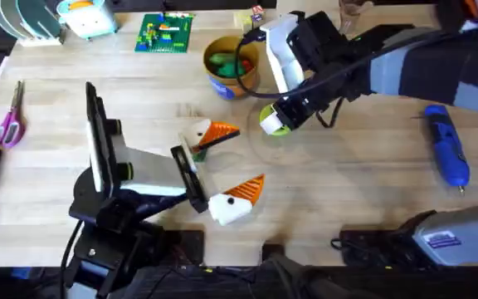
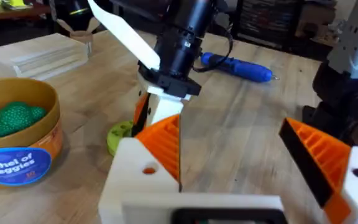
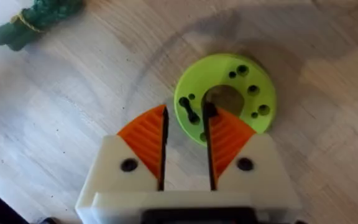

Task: Pick up the gripper from the table and insert it into the empty holder that is missing its gripper. Then pick up a screw, insert it into the mounting hole, and use the screwdriver to tighten it. Finally, clean up the table by picking up the vegetable and placing it into the bucket.

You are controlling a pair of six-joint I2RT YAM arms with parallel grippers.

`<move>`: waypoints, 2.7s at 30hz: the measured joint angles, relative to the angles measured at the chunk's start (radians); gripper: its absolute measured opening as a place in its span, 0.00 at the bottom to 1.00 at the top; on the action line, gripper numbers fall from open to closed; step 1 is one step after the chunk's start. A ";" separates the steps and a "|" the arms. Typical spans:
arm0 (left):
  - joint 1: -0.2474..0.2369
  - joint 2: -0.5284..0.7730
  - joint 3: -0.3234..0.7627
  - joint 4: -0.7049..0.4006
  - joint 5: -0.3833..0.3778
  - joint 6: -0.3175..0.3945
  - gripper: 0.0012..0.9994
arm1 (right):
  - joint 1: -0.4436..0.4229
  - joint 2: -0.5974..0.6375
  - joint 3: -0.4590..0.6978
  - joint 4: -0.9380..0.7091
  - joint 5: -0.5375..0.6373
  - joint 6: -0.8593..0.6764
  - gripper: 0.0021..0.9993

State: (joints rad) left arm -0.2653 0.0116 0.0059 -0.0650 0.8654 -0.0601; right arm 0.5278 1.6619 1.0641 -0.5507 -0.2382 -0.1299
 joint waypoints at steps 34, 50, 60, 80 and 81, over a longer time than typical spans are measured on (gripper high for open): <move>0.000 0.000 0.000 0.000 0.000 0.000 0.99 | 0.000 0.000 0.152 -0.211 -0.003 0.003 0.00; 0.000 0.000 0.000 0.000 0.000 0.000 0.99 | 0.188 0.000 0.654 -0.669 0.143 -0.072 0.00; 0.000 0.000 0.000 0.000 0.000 0.000 0.99 | 0.314 0.063 0.907 -0.899 0.196 -0.031 0.00; 0.000 0.000 0.000 0.000 0.000 0.000 0.99 | 0.485 0.275 1.117 -0.927 0.200 -0.023 0.00; 0.000 0.000 0.000 0.000 0.000 0.000 0.99 | 0.489 0.275 1.118 -0.924 0.200 -0.023 0.00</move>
State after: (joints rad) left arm -0.2653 0.0116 0.0055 -0.0650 0.8654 -0.0601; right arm 1.0171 1.9367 2.1818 -1.4745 -0.0380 -0.1532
